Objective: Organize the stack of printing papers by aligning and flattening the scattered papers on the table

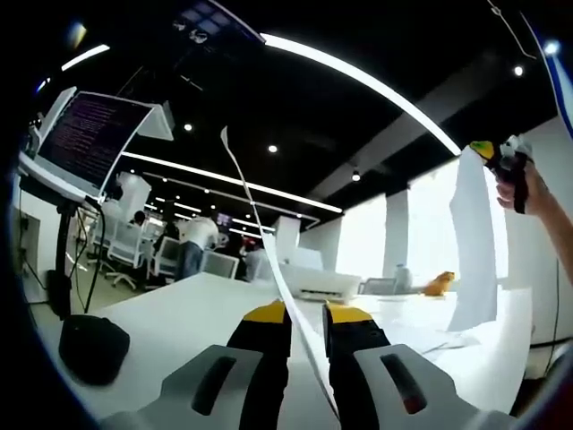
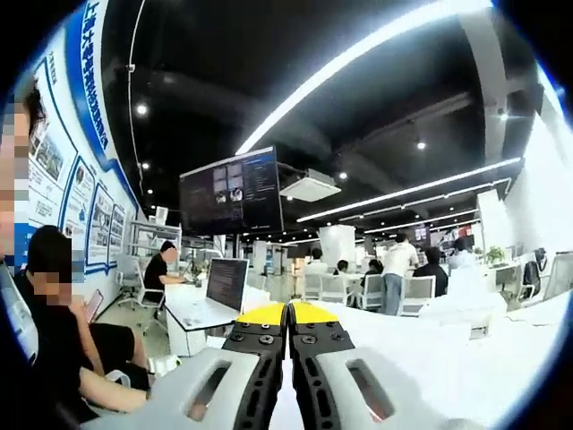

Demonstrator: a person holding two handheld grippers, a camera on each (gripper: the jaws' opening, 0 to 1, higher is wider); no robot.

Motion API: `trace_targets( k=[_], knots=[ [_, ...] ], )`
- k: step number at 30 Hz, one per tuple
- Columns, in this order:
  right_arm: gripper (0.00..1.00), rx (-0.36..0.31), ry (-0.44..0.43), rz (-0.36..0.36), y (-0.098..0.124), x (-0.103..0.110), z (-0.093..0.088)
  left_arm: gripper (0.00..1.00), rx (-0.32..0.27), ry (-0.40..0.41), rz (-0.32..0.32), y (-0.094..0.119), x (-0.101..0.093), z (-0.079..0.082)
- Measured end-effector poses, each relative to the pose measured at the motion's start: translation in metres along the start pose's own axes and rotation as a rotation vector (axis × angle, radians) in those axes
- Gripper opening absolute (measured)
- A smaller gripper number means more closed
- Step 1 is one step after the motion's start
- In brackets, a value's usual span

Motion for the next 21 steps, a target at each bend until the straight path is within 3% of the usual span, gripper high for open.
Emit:
trace_targets(
  k=[4, 21],
  knots=[
    [0.0, 0.024, -0.02, 0.024, -0.009, 0.003, -0.007, 0.18, 0.0, -0.001, 0.0, 0.0, 0.0, 0.0],
    [0.0, 0.113, 0.045, 0.059, -0.049, 0.03, -0.054, 0.18, 0.007, -0.013, -0.007, -0.001, -0.001, -0.001]
  ],
)
Point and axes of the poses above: the point that each gripper's makers call its tool centre point, and the gripper's own axes: y roughly backward along the fingers, x roughly to its left, z roughly out of its top, the point moved 4 cm from there along y, roughly backward along the fingers, and after that the axes turned 15 degrees about y, right-handed, at the moved point
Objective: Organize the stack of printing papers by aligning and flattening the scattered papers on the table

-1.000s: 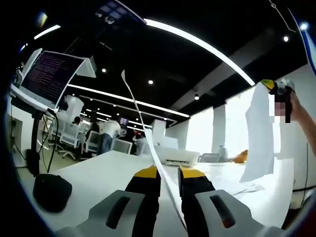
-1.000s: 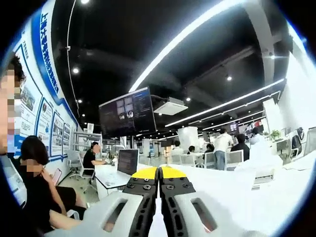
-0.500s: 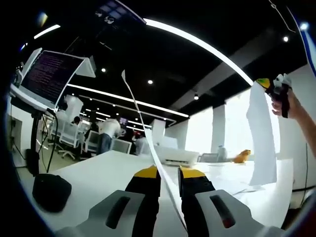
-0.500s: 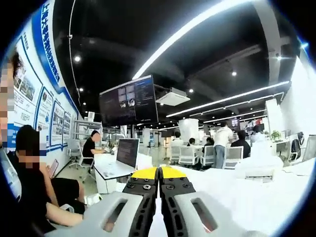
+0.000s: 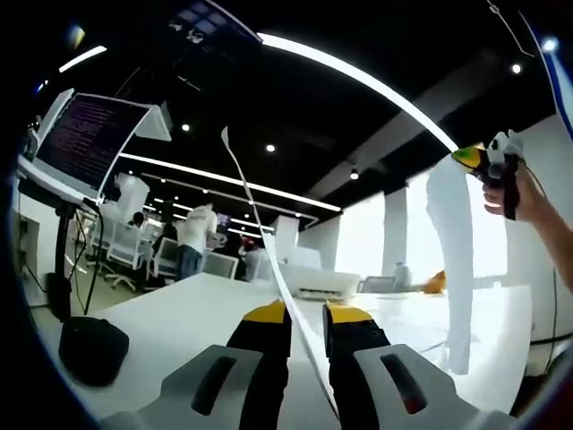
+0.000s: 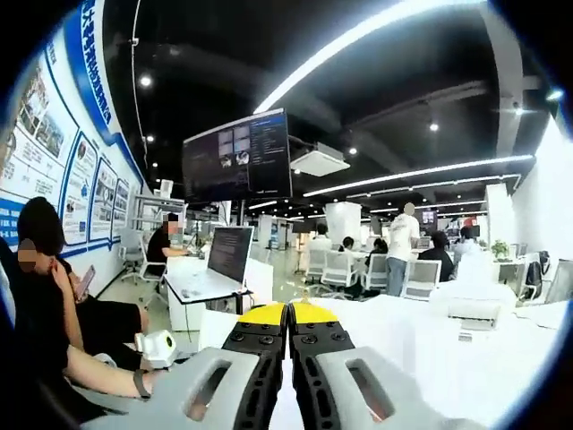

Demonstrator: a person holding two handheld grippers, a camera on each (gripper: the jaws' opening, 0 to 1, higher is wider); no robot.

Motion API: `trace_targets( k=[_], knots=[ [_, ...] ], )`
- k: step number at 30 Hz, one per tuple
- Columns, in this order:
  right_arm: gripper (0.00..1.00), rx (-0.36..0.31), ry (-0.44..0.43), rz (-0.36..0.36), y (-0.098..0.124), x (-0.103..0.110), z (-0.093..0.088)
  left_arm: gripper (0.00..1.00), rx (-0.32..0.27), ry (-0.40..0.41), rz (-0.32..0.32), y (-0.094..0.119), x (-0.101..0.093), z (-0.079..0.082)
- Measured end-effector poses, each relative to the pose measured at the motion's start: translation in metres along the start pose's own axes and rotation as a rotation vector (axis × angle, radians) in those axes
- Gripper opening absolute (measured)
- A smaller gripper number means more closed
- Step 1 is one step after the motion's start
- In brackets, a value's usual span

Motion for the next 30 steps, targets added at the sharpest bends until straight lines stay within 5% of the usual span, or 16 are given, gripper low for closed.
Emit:
trace_targets(
  k=[30],
  knots=[
    [0.0, 0.072, 0.034, 0.057, -0.093, -0.012, -0.035, 0.21, 0.012, -0.012, -0.012, -0.001, -0.003, -0.003]
  ],
)
Point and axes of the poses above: the point that each gripper's makers call its tool centre point, and the gripper's own axes: y roughly backward along the fingers, x roughly to its left, z roughly out of its top, the point moved 4 cm from there along y, roughly backward along the fingers, and after that the axes turned 15 degrees about y, right-handed, at the moved point
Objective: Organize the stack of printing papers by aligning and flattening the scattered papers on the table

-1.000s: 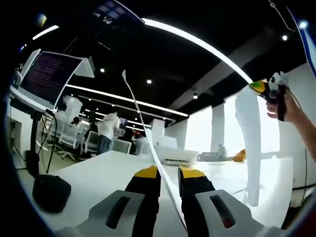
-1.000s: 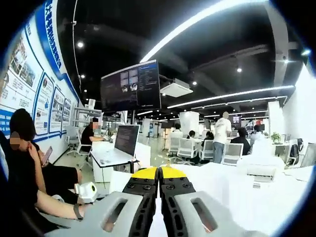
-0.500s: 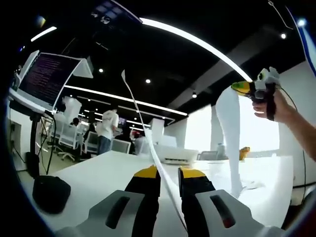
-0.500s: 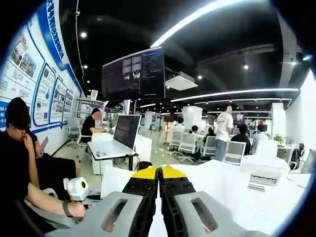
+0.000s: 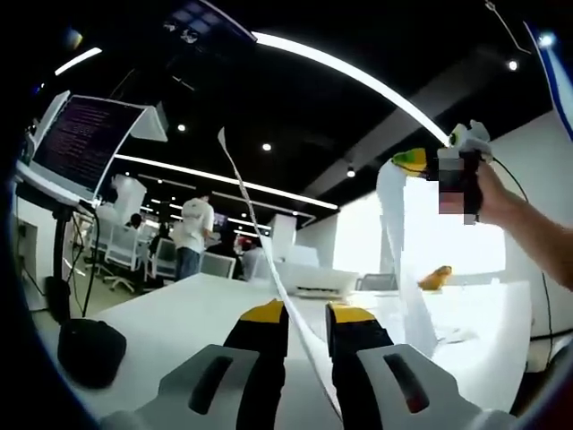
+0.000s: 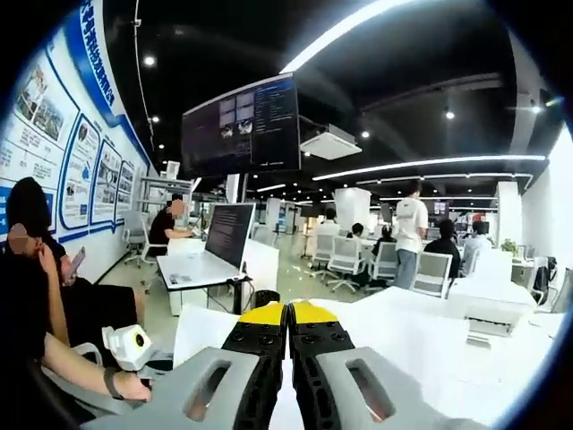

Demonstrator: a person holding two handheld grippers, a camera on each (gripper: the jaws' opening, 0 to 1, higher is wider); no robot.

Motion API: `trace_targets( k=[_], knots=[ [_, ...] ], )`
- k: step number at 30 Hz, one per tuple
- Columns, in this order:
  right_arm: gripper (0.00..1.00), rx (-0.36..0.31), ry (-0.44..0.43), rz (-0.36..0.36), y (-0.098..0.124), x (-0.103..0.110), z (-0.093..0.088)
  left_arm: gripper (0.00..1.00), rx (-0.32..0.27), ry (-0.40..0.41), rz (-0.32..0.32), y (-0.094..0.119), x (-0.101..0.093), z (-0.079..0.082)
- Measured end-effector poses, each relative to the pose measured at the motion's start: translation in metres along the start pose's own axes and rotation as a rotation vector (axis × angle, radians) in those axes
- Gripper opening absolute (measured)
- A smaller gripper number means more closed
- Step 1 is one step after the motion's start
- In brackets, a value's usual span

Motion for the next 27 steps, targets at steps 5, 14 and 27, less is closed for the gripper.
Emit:
trace_targets(
  k=[5, 14, 27],
  knots=[
    [0.0, 0.033, 0.014, -0.001, -0.015, -0.003, -0.012, 0.22, 0.005, -0.005, -0.005, 0.0, -0.001, -0.001],
    [0.0, 0.043, -0.021, -0.001, -0.029, -0.004, -0.023, 0.23, 0.017, -0.023, -0.016, -0.001, -0.004, -0.003],
    [0.0, 0.046, -0.038, 0.02, -0.056, 0.014, -0.035, 0.24, 0.025, -0.042, -0.035, -0.003, -0.007, -0.005]
  ],
)
Point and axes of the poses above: the point that each gripper's makers call its tool centre point, and the gripper's own axes: y roughly backward along the fingers, x roughly to its left, z roughly out of its top, the point moved 4 cm from there along y, roughly backward along the fingers, and after that the axes turned 15 degrees about y, right-handed, at the moved point
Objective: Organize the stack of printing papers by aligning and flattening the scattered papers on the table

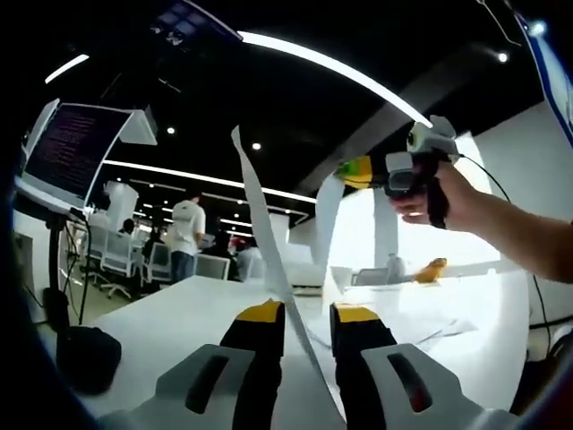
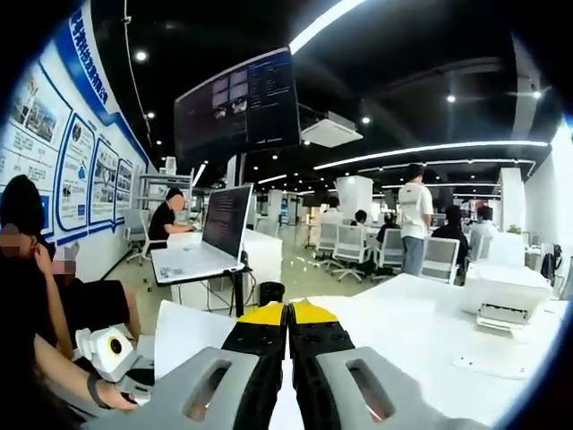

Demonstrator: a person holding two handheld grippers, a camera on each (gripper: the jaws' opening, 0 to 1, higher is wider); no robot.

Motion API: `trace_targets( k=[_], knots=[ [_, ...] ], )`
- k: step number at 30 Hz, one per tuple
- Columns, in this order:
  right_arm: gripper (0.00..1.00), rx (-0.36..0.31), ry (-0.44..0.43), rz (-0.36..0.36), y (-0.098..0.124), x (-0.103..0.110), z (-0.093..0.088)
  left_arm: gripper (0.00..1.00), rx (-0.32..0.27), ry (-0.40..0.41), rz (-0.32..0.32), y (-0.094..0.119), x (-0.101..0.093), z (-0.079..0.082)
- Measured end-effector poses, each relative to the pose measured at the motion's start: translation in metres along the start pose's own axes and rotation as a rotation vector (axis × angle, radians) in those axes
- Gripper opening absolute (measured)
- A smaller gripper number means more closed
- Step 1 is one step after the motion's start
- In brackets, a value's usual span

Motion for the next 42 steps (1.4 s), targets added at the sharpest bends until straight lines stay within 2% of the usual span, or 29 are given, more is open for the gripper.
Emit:
trace_targets(
  k=[5, 15, 23, 33, 42],
  knots=[
    [0.0, 0.016, -0.01, 0.022, -0.008, 0.009, -0.004, 0.25, 0.005, -0.008, -0.002, -0.001, 0.0, -0.001],
    [0.0, 0.023, -0.005, 0.048, -0.022, 0.031, 0.001, 0.25, 0.013, -0.019, -0.002, -0.002, 0.0, -0.002],
    [0.0, 0.042, 0.046, 0.061, -0.023, 0.047, 0.002, 0.25, 0.013, -0.021, 0.001, -0.002, 0.0, -0.002],
    [0.0, 0.023, -0.013, 0.101, -0.023, 0.066, 0.014, 0.25, 0.012, -0.024, 0.004, -0.002, 0.0, -0.002],
    [0.0, 0.024, -0.005, 0.145, -0.031, 0.092, 0.015, 0.25, 0.011, -0.026, 0.004, -0.002, -0.001, -0.002]
  ],
)
Point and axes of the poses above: the point that each gripper's makers call its tool centre point, and the gripper's own axes: y roughly backward along the fingers, x roughly to its left, z roughly out of its top, the point moved 4 cm from there along y, roughly backward along the fingers, and after that the axes turned 15 degrees about y, right-handed, at the moved point
